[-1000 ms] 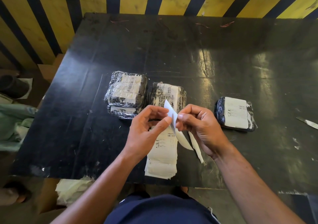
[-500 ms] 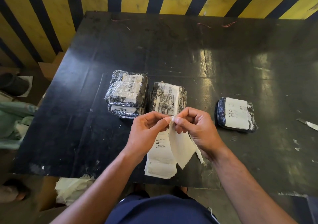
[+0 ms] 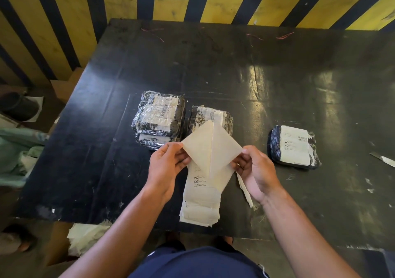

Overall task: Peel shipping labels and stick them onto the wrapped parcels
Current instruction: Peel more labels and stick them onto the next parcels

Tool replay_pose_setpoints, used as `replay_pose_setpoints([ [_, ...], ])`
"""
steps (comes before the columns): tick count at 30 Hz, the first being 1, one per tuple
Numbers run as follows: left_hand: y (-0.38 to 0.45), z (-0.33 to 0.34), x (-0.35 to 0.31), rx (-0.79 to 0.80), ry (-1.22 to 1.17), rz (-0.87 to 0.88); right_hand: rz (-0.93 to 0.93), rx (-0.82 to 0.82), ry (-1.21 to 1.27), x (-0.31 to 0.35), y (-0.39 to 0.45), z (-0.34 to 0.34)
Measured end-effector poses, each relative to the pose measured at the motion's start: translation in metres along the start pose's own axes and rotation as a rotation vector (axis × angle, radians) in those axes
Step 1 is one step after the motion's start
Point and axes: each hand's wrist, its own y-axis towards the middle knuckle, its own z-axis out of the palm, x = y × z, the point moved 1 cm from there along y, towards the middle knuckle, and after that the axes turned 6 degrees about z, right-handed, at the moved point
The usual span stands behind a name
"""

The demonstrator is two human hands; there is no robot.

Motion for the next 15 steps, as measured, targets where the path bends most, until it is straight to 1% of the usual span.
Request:
replay_pose_setpoints([
  [5, 0.011, -0.011, -0.004, -0.082, -0.064, 0.017, 0.079, -0.103, 0.12, -0.003, 0.008, -0.018],
  [11, 0.019, -0.019, -0.015, -0.169, -0.098, 0.066, 0.109, -0.16, 0.177, -0.003, 0.013, -0.046],
  [15, 0.026, -0.023, -0.021, -0.229, -0.104, 0.104, 0.118, -0.278, 0.242, -0.003, 0.02, -0.067],
])
